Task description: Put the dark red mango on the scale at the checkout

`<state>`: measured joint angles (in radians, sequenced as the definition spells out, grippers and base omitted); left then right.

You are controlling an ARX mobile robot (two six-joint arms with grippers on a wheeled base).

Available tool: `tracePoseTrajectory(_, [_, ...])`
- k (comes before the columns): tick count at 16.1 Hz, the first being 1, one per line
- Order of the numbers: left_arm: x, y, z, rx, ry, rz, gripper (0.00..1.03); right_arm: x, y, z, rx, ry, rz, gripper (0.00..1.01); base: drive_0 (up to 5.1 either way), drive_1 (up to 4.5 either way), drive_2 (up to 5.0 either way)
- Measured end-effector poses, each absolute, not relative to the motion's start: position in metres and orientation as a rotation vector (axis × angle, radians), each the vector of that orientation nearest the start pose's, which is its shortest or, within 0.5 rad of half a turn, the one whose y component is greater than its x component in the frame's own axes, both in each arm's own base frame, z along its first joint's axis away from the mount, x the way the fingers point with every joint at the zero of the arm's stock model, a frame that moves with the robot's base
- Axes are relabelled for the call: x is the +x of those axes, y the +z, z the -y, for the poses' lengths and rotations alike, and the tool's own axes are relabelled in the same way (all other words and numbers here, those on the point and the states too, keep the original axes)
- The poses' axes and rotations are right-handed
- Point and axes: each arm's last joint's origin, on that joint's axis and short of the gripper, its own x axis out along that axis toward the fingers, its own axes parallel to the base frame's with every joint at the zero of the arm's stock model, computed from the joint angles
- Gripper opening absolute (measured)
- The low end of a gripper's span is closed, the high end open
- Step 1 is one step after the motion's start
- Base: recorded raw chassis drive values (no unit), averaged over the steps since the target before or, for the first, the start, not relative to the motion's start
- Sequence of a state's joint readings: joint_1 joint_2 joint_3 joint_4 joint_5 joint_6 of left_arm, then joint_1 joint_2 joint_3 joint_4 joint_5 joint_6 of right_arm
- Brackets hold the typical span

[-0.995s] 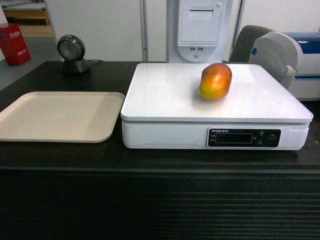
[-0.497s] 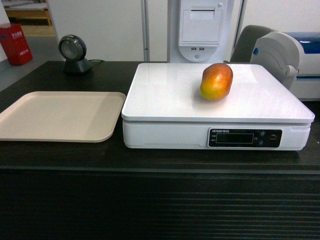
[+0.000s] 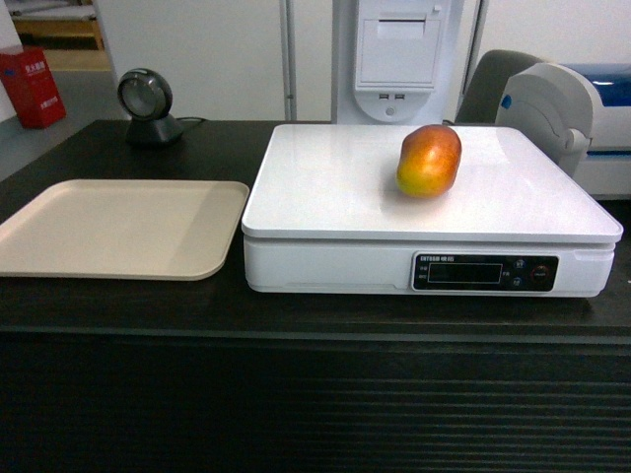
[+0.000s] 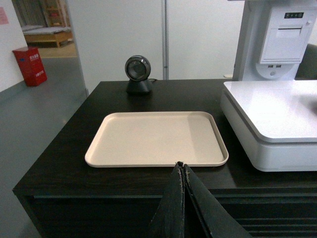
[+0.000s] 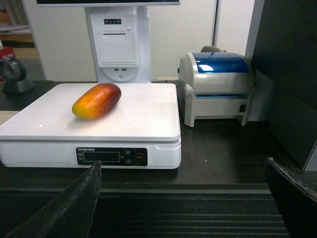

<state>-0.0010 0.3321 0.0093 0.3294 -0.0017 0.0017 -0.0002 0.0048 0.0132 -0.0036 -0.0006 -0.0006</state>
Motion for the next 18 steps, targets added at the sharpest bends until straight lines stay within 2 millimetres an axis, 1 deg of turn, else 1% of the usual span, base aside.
tracePoseTrajectory(8, [0.108,0.169,0.0,0.002,0.0,0.01,0.02,0.097,0.167,0.0,-0.001,0.0,0.005,0.98,0.0,0.0,0.0])
tracePoseTrajectory(10, [0.098,0.164,0.0,0.001,0.0,-0.026,0.02,0.097,0.167,0.0,-0.001,0.0,0.005,0.98,0.0,0.0,0.0])
tracePoseTrajectory(11, [0.097,0.17,0.0,0.001,0.0,0.02,0.02,0.097,0.167,0.0,-0.001,0.0,0.004,0.98,0.0,0.0,0.0])
tracePoseTrajectory(12, [0.098,0.165,0.0,0.001,-0.001,-0.009,0.02,0.097,0.167,0.0,-0.001,0.0,0.006,0.98,0.0,0.0,0.0])
tracePoseTrajectory(16, [0.098,0.166,0.0,0.001,0.0,-0.004,0.02,0.097,0.167,0.0,-0.001,0.0,0.005,0.98,0.0,0.0,0.0])
tracePoseTrajectory(17, [0.098,0.166,0.0,0.0,0.0,-0.004,0.09,0.097,0.167,0.0,-0.001,0.0,0.005,0.98,0.0,0.0,0.0])
tracePoseTrajectory(18, [0.098,0.166,0.0,0.0,0.0,-0.004,0.22,0.097,0.167,0.0,-0.001,0.0,0.005,0.98,0.0,0.0,0.0])
